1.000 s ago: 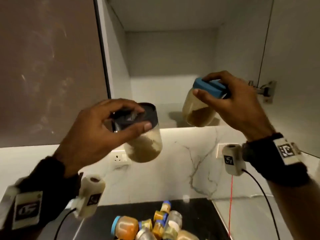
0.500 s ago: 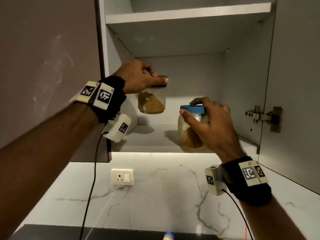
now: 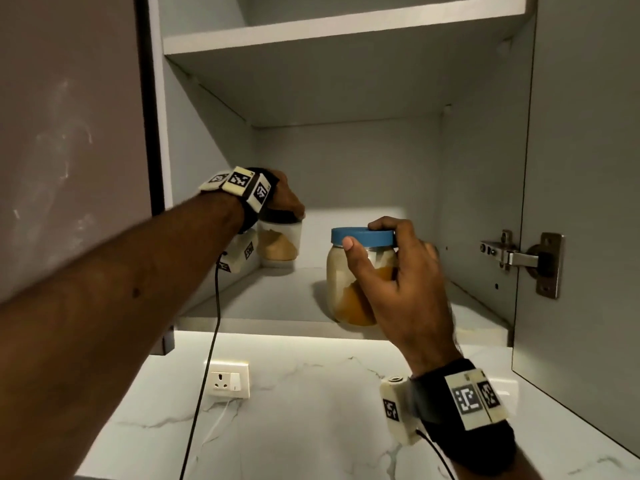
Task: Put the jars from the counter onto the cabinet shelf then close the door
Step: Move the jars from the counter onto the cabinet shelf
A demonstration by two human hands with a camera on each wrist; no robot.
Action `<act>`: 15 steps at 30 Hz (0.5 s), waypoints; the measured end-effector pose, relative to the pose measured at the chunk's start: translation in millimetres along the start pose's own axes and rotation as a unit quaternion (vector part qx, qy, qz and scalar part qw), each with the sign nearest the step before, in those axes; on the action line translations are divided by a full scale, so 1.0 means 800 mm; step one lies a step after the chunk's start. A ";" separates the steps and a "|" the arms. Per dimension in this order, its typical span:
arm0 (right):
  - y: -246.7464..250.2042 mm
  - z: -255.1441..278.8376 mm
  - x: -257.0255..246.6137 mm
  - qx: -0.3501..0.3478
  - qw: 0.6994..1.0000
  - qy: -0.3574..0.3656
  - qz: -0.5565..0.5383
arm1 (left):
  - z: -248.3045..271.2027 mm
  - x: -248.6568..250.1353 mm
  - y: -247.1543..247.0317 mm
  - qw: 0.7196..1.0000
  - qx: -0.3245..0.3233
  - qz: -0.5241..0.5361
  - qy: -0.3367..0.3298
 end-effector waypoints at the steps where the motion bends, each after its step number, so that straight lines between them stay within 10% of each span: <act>1: 0.000 0.001 0.000 0.000 1.000 0.001 -0.001 | -0.003 0.002 -0.008 1.000 0.001 -0.010 0.001; 15: -0.003 0.000 0.004 0.018 1.000 0.012 0.001 | -0.074 0.002 -0.076 0.995 -0.002 -0.097 0.014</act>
Point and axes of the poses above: each hand's wrist, its own z-axis away from the middle knuckle, its own y-axis out of the back of the hand, x = y × z, the point moved 2 cm from there along -z, towards the middle knuckle, and after that the axes turned 3 degrees about z, right-handed, at the moved point
